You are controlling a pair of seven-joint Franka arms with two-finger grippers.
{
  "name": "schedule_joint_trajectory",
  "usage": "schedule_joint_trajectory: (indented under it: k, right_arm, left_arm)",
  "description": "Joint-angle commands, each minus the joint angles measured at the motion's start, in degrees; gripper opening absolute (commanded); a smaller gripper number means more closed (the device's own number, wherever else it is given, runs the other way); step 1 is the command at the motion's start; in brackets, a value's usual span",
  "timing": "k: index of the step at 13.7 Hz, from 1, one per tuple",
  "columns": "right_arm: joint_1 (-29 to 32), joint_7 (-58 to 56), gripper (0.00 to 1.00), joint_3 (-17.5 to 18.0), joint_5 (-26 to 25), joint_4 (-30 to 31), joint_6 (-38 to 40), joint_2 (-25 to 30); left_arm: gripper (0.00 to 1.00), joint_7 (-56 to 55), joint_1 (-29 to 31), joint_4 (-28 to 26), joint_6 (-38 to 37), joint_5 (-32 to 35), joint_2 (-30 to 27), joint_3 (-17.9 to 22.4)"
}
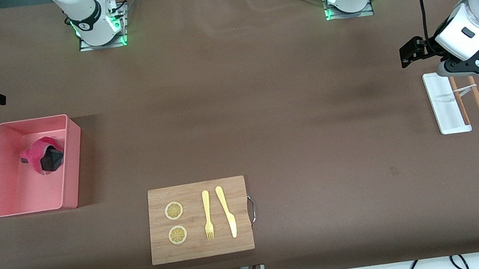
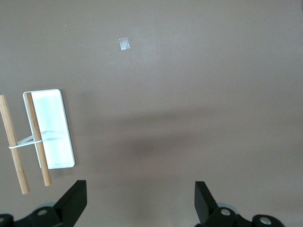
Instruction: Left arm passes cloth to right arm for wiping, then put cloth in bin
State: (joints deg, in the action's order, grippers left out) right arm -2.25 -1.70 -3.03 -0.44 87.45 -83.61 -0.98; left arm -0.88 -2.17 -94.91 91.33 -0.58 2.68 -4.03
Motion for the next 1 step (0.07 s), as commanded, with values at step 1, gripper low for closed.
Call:
schedule_joint_trajectory:
  k: [1]
  right_arm:
    - [0.8,0.8,1.00,1.0,-0.9,-1.5,1.0,-1.0]
  left_arm:
    - [1.00,1.1,-0.6,-0.3,-0.4,0.7,-0.5,0.6]
